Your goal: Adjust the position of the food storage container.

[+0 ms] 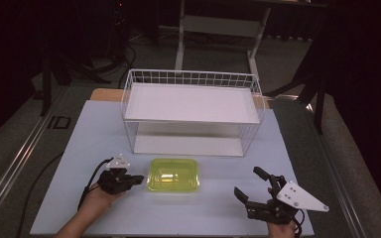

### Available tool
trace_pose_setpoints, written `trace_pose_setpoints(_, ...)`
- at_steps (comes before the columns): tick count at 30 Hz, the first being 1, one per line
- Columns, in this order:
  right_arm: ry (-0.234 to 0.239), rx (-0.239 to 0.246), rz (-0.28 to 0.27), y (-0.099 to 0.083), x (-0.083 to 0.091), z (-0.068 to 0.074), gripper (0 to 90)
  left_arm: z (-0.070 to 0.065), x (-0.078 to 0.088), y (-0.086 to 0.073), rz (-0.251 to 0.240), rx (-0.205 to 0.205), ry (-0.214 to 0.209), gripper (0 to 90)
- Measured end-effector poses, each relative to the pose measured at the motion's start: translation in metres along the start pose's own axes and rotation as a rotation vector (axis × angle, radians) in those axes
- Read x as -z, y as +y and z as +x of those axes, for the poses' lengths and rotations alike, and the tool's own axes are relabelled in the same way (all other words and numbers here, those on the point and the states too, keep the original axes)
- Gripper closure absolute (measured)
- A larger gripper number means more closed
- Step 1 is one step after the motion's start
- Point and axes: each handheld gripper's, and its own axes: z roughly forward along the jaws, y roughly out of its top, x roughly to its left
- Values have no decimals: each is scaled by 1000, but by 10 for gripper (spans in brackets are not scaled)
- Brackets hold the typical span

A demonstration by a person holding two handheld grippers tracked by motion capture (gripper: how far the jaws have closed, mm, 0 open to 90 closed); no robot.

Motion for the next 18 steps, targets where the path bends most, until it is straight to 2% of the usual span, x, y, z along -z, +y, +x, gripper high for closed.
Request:
trace_pose_setpoints(4,1,-1,1,0,0,0,145,0,-8,6,-2,8,-24,900)
trace_pose_setpoints(10,-3,-9,0,-1,1,-2,144,-8,-25,12,8,2,-62,900)
trace_pose_setpoints(18,3,-3,-2,-1,1,-2,144,-14,-41,21,18,2,-82,900)
